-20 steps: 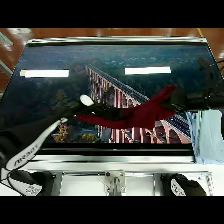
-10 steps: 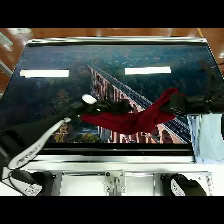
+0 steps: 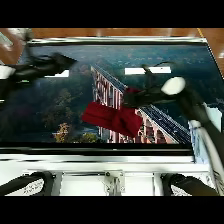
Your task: Fold the shirts.
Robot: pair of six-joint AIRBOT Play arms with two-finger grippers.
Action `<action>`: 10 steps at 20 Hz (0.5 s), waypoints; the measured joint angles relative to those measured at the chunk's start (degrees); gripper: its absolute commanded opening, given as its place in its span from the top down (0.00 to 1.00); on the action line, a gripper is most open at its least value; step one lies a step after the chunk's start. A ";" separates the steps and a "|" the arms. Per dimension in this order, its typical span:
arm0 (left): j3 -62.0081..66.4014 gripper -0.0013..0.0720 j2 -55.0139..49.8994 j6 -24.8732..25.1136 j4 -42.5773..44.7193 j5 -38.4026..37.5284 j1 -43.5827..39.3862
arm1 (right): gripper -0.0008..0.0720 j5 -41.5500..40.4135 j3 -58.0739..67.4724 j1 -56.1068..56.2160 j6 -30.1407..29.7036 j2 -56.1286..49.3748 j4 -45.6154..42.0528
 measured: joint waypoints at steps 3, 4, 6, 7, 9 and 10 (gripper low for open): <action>0.02 0.93 5.79 0.00 0.98 -5.57 9.77 | 0.81 -12.04 0.00 7.91 -0.02 -9.42 6.64; 0.00 0.93 7.17 0.00 1.16 -7.78 12.44 | 0.49 -15.58 -0.02 10.08 -0.02 -12.24 9.62; 0.00 0.93 8.85 -0.15 1.53 -11.78 16.13 | 0.17 -22.12 0.00 13.11 -0.79 -16.20 16.22; -0.09 0.93 9.33 -0.17 1.53 -13.60 17.03 | 0.17 -24.72 -0.02 13.97 -1.57 -17.42 19.19; -0.57 0.92 9.97 -0.26 1.73 -15.72 18.12 | 0.17 -28.94 0.02 14.40 -4.09 -18.32 24.52; -0.87 0.92 10.14 -0.42 1.75 -16.15 18.32 | 0.17 -29.88 0.02 13.90 -5.27 -18.14 25.97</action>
